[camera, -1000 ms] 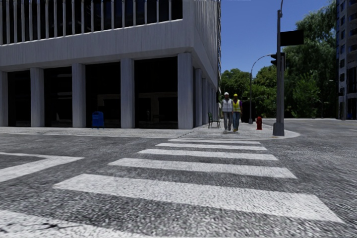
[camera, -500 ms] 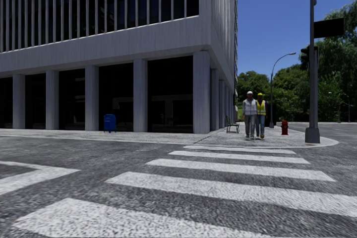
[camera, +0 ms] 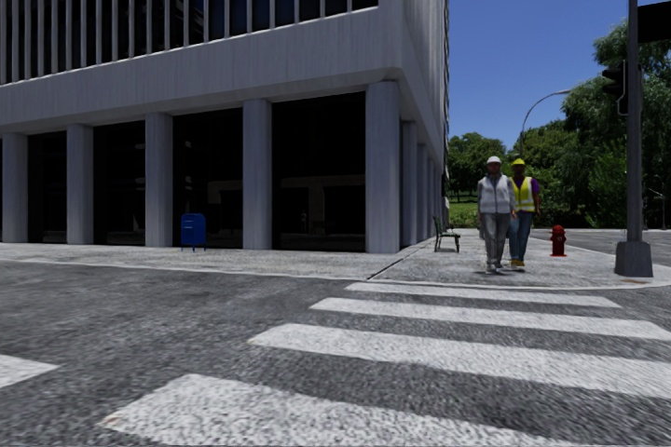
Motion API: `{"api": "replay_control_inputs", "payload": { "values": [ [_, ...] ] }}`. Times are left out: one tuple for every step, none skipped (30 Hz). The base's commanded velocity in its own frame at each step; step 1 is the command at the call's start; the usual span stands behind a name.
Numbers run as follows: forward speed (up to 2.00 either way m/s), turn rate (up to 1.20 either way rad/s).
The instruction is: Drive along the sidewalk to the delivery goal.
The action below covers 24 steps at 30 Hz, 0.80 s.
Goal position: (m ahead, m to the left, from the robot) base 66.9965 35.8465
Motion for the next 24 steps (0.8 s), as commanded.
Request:
{"api": "replay_control_inputs", "payload": {
  "values": [
    [2.00,0.00],
    [2.00,0.00],
    [2.00,0.00],
    [2.00,0.00],
    [2.00,0.00],
    [2.00,0.00],
    [2.00,0.00],
    [2.00,0.00],
    [2.00,0.00],
    [2.00,0.00],
    [2.00,0.00],
    [2.00,0.00],
    [2.00,-0.08],
    [2.00,-0.22],
    [2.00,-0.28],
    [2.00,-0.28],
    [2.00,-0.38],
    [2.00,-0.44],
    [2.00,-0.46],
    [2.00,-0.46],
    [2.00,-0.46],
    [2.00,-0.47],
    [2.00,-0.47],
    [2.00,-0.47]
  ]
}}
